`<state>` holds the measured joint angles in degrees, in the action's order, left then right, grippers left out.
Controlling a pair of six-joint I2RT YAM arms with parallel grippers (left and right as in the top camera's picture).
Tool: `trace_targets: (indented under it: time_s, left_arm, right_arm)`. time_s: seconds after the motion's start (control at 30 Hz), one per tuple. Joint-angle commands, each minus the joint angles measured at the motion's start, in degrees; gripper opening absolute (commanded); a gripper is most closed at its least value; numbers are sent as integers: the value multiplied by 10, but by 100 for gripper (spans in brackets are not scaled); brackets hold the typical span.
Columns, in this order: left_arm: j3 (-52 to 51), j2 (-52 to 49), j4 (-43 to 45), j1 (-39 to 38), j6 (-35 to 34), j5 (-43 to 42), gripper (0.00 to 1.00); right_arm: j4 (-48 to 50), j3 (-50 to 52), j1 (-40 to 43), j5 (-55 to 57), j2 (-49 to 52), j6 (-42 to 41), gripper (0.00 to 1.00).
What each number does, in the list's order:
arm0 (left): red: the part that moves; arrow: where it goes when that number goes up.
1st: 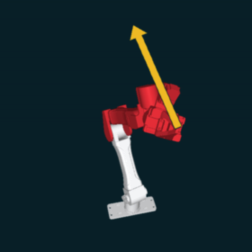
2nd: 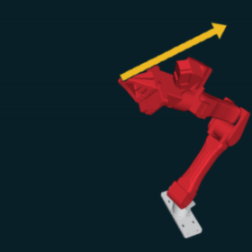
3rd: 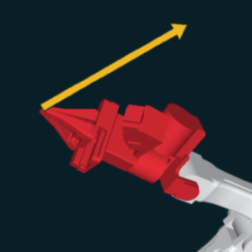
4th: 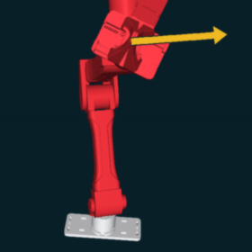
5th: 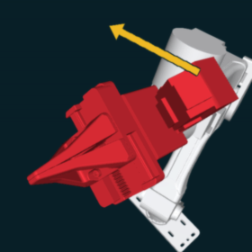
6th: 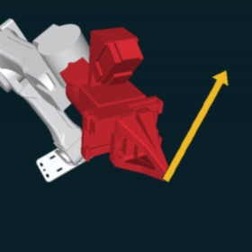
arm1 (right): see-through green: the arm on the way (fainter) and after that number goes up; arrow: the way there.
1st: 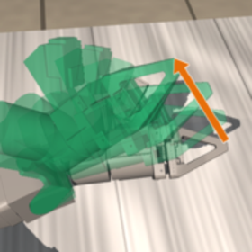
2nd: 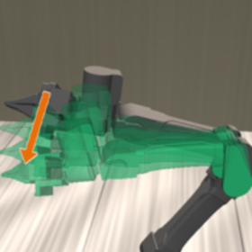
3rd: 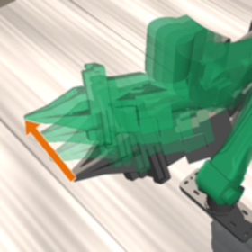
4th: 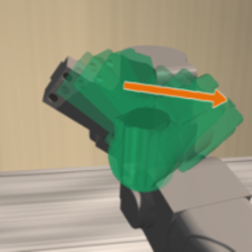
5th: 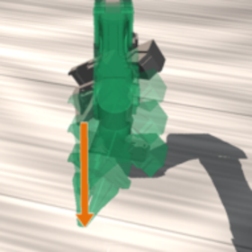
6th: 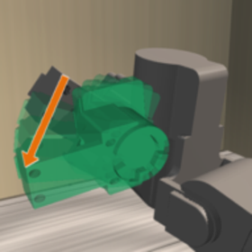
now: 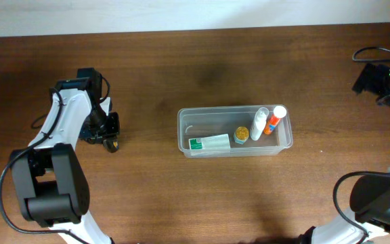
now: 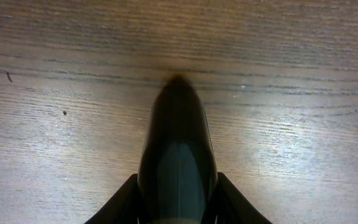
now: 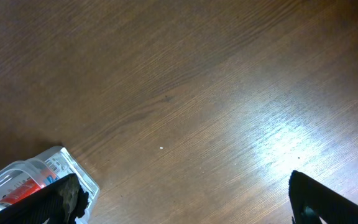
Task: Pack container
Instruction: 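Carry the dark bottle into the container and lower it upright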
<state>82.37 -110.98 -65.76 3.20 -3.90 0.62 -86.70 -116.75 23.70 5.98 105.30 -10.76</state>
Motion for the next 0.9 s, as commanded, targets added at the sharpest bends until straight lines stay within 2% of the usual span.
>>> trace_targets:
  time_s: [0.0, 0.1, 0.27, 0.53, 0.7, 0.87]
  left_arm:
    - [21, 14, -14, 2, 5, -23, 17]
    - [58, 14, -39, -5, 5, -43, 13]
    - [172, 22, -104, -42, 12, -60, 13]
    - [335, 38, -159, -171, 23, -64, 13]
    - [356, 41, -138, -263, 38, -63, 14]
    - [356, 40, -110, -336, 100, -55, 14]
  right_arm:
    - [1, 2, 3, -2, 2, -7, 98]
    - [1, 2, 3, -2, 2, -7, 99]
    - [1, 2, 3, -2, 2, -7, 98]
    - [1, 2, 3, -2, 2, -7, 98]
    - [1, 2, 3, -2, 2, -7, 99]
    - [1, 2, 3, -2, 2, -7, 98]
